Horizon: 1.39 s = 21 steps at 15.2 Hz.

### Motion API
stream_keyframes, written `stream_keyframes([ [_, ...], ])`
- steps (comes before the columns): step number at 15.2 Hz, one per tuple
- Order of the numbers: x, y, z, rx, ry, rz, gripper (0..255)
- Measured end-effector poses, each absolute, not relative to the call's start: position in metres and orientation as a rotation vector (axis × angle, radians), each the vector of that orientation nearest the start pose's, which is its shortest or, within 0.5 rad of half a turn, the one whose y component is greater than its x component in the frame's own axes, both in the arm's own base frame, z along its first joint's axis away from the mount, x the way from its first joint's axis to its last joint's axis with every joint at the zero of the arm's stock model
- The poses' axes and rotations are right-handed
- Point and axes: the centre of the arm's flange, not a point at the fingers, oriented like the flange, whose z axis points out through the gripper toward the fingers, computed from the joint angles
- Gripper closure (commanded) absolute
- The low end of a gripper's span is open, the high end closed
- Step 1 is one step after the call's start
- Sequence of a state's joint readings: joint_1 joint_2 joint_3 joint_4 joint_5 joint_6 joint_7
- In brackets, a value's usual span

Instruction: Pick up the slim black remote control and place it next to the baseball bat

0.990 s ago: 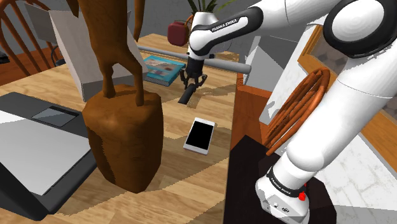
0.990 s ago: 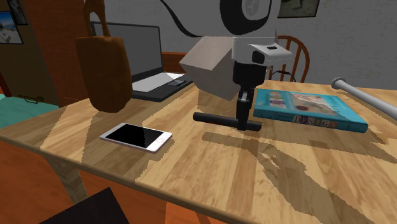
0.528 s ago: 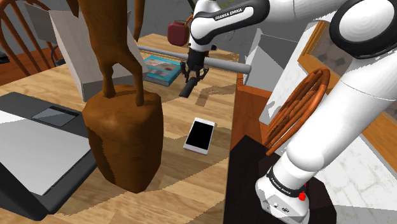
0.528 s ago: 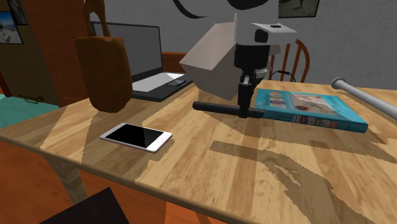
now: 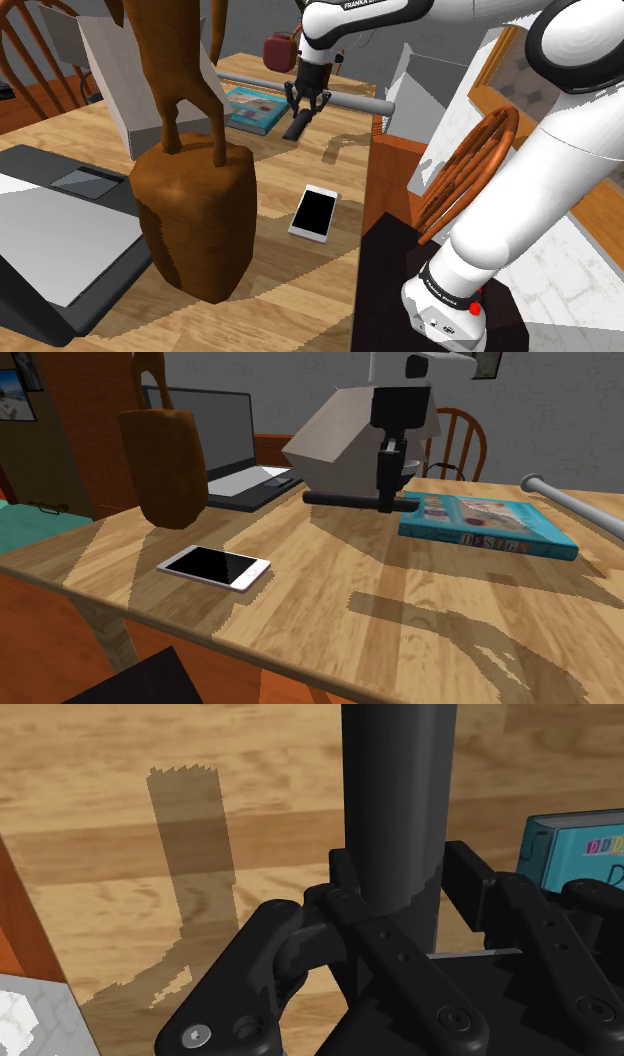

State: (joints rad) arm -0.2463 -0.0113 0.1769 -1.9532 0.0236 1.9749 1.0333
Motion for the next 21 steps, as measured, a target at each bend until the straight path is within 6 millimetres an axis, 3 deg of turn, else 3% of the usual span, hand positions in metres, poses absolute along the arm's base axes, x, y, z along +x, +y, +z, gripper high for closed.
stream_keyframes([
  [7,0.555,-0.042,0.517,-2.641,1.640,-0.031,255],
  [21,0.525,-0.218,0.520,-2.640,1.642,-0.030,255],
])
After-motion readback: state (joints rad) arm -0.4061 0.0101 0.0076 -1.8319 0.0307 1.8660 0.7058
